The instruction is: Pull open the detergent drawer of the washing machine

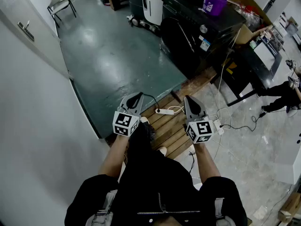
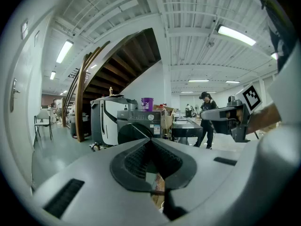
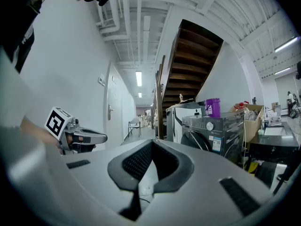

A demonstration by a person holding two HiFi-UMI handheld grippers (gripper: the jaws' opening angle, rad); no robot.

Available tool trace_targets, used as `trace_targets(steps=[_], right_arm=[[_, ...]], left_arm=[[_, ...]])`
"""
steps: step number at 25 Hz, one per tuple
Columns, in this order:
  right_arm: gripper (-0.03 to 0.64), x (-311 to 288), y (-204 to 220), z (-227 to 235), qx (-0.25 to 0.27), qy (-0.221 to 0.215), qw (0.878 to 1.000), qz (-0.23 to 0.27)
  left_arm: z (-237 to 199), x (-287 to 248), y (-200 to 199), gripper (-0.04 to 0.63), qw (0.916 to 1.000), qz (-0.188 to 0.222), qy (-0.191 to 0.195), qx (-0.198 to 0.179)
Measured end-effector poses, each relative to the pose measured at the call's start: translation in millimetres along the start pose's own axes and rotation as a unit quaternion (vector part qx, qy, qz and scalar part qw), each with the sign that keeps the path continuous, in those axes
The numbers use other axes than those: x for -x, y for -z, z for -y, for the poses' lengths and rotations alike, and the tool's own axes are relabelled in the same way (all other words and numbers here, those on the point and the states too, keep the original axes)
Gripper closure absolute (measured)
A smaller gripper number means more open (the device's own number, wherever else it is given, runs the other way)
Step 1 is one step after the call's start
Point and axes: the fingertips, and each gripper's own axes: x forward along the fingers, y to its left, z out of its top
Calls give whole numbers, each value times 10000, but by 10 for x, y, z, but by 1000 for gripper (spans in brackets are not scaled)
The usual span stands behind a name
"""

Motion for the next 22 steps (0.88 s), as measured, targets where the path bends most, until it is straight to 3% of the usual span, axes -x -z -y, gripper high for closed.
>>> trace_targets(steps=[5, 13, 22], right_arm=[[612, -16, -29, -11, -207, -136, 9994, 235], [611, -149, 8, 27, -93, -148, 9997, 190], [611, -901, -73, 188, -122, -297, 9994, 83]], left_arm=[[-39, -38, -11, 575, 10000, 67, -3, 23], [-114, -168, 31, 575, 10000, 40, -63, 56], [-629, -609, -102, 575, 9998, 57, -123, 139]])
